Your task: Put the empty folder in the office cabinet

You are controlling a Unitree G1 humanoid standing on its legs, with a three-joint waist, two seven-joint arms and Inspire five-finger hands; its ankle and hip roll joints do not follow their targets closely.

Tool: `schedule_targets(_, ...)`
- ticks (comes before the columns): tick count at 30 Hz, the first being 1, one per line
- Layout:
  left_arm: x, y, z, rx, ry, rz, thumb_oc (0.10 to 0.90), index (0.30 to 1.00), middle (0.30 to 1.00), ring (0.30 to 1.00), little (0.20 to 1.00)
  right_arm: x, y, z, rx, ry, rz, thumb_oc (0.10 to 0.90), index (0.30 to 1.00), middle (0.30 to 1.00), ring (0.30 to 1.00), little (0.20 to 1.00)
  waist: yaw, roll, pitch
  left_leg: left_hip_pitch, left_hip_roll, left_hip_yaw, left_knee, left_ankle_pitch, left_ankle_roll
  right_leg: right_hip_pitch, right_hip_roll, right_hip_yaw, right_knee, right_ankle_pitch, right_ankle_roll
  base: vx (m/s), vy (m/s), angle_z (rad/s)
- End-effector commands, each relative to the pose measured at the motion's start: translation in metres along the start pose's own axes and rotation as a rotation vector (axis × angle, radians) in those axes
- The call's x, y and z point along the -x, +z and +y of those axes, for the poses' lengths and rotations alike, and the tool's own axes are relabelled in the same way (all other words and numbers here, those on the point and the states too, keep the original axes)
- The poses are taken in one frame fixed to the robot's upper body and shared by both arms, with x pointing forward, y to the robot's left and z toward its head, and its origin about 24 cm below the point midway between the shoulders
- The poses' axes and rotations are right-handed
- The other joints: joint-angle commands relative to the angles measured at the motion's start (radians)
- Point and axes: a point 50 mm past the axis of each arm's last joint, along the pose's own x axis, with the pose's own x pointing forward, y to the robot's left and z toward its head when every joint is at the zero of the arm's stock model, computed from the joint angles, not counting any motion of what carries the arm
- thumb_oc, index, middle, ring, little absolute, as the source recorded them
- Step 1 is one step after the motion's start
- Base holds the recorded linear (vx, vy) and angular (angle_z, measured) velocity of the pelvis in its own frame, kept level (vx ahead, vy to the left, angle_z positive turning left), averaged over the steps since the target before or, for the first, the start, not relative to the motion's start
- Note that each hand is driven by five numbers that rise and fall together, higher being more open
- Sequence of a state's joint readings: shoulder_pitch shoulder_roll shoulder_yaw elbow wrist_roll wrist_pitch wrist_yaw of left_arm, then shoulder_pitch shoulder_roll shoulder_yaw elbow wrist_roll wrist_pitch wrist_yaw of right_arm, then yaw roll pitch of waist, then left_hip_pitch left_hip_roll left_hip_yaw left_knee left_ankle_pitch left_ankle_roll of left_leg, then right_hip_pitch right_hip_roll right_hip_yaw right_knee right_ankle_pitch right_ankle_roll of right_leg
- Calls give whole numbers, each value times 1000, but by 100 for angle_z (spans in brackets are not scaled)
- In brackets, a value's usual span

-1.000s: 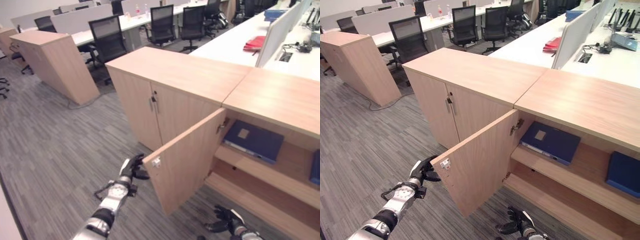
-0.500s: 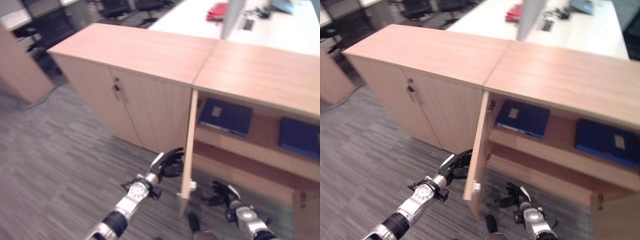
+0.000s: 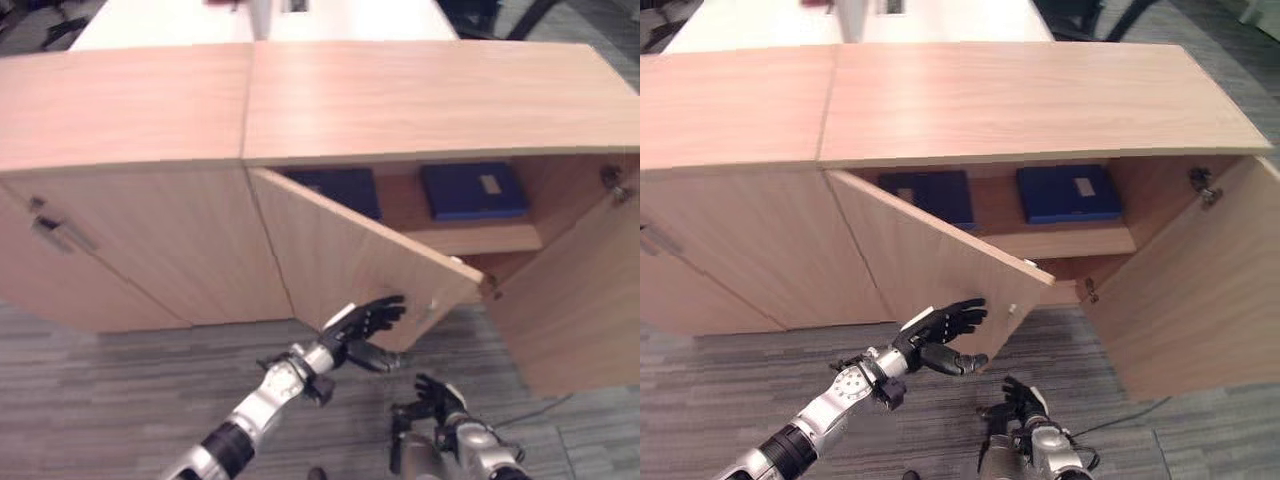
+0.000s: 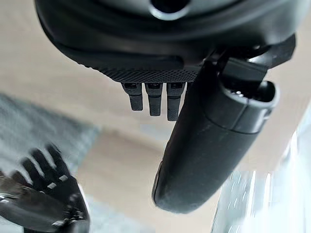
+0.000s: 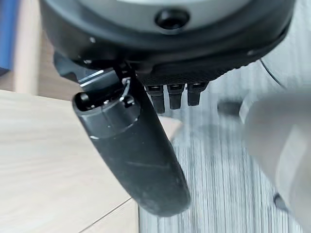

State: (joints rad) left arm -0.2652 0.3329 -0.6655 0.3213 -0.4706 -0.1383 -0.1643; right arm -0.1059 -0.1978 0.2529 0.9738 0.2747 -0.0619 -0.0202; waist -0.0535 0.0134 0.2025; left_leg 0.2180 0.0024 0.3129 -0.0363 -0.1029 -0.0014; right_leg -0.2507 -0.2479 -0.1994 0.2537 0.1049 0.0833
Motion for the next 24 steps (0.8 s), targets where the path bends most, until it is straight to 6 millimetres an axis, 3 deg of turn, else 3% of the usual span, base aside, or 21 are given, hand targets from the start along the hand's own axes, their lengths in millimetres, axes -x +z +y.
schedule_targets(1,-12,58,19,-65,94,-280,800,900,900,900,900,9,-8,-31,-5,-82,-24,800,900,900,900,900,-34,-14,-90,-104,94,-24,-10,8,-51,180,-47,23,-172,-48,138,46,-259,-144)
schedule_targets(2,-12,58,19,-66,94,-280,800,900,900,900,900,9,-7,-30,-5,-82,-25,800,900,900,900,900,-33,-15,-92,-108,93,-23,-10,12,-51,177,-47,24,-175,-43,136,79,-278,-151)
schedule_targets(5,-7,47,60,-74,340,-222,800,900,900,900,900,22,-44,-39,-60,-113,79,800,900,900,900,900,-69,-26,-118,-83,129,-5,-2,23,-82,203,-5,80,-233,-52,141,109,-289,-77)
schedule_targets(9,6,34,89,-29,516,-171,800,900,900,900,900,32,-66,-54,-58,-156,158,800,900,900,900,900,-97,-26,-127,-70,195,14,26,57,-123,215,50,86,-234,-76,115,63,-326,-27)
schedule_targets(10,20,22,99,10,572,-143,800,900,900,900,900,37,-77,-62,-56,-175,206,800,900,900,900,900,-101,-17,-125,-70,243,27,85,106,-147,228,91,90,-232,-102,92,55,-263,-34)
schedule_targets(11,21,22,99,10,572,-143,800,900,900,900,900,37,-77,-62,-55,-174,206,800,900,900,900,900,-101,-15,-125,-70,246,27,88,106,-150,228,94,90,-231,-103,90,76,-289,-34)
schedule_targets(13,34,4,100,38,593,-90,800,900,900,900,900,43,-87,-66,-69,-195,247,800,900,900,900,900,-90,-6,-114,-101,308,16,184,211,-170,260,138,84,-242,-124,62,61,-241,-34)
schedule_targets(14,42,-8,101,48,608,-45,800,900,900,900,900,46,-91,-70,-79,-209,261,800,900,900,900,900,-84,-14,-100,-129,337,8,260,266,-177,284,154,84,-248,-133,44,72,-355,-51)
schedule_targets(15,62,-33,101,80,652,40,800,900,900,900,900,48,-93,-77,-87,-233,273,800,900,900,900,900,-68,-37,-86,-175,346,-19,375,296,-158,309,163,102,-264,-135,19,47,-270,-52)
schedule_targets(16,63,-32,101,79,652,40,800,900,900,900,900,48,-93,-77,-87,-233,273,800,900,900,900,900,-68,-37,-89,-178,345,-18,372,299,-157,304,163,102,-264,-132,19,38,-237,-62)
schedule_targets(17,71,-44,99,91,662,82,800,900,900,900,900,47,-91,-79,-93,-239,273,800,900,900,900,900,-56,-47,-84,-202,321,-41,407,284,-140,308,159,117,-272,-131,15,35,-94,-58)
schedule_targets(18,80,-57,95,85,669,136,800,900,900,900,900,46,-88,-82,-88,-248,271,800,900,900,900,900,-32,-52,-77,-234,264,-84,417,244,-122,319,160,145,-284,-133,13,36,-91,-47)
schedule_targets(19,80,-57,95,85,669,136,800,900,900,900,900,46,-88,-82,-88,-248,270,800,900,900,900,900,-32,-54,-80,-237,262,-82,414,247,-120,315,158,146,-285,-131,13,67,-57,-52)
schedule_targets(20,85,-65,91,79,661,174,800,900,900,900,900,46,-86,-85,-82,-255,267,800,900,900,900,900,-12,-54,-75,-264,215,-119,411,209,-108,328,159,165,-293,-136,16,157,-11,-83)
schedule_targets(21,99,-85,81,90,656,254,800,900,900,900,900,45,-83,-90,-85,-272,262,800,900,900,900,900,22,-52,-69,-293,133,-182,335,136,-86,346,158,196,-308,-143,24,220,9,-78)
schedule_targets(22,103,-92,77,96,649,288,800,900,900,900,900,44,-81,-93,-90,-281,254,800,900,900,900,900,32,-47,-66,-294,104,-203,280,108,-80,350,157,201,-311,-148,28,229,52,-75)
schedule_targets(24,116,-113,66,92,625,394,800,900,900,900,900,44,-76,-99,-99,-303,241,800,900,900,900,900,57,-31,-64,-328,49,-253,183,117,-75,363,172,214,-318,-155,29,182,48,-53)
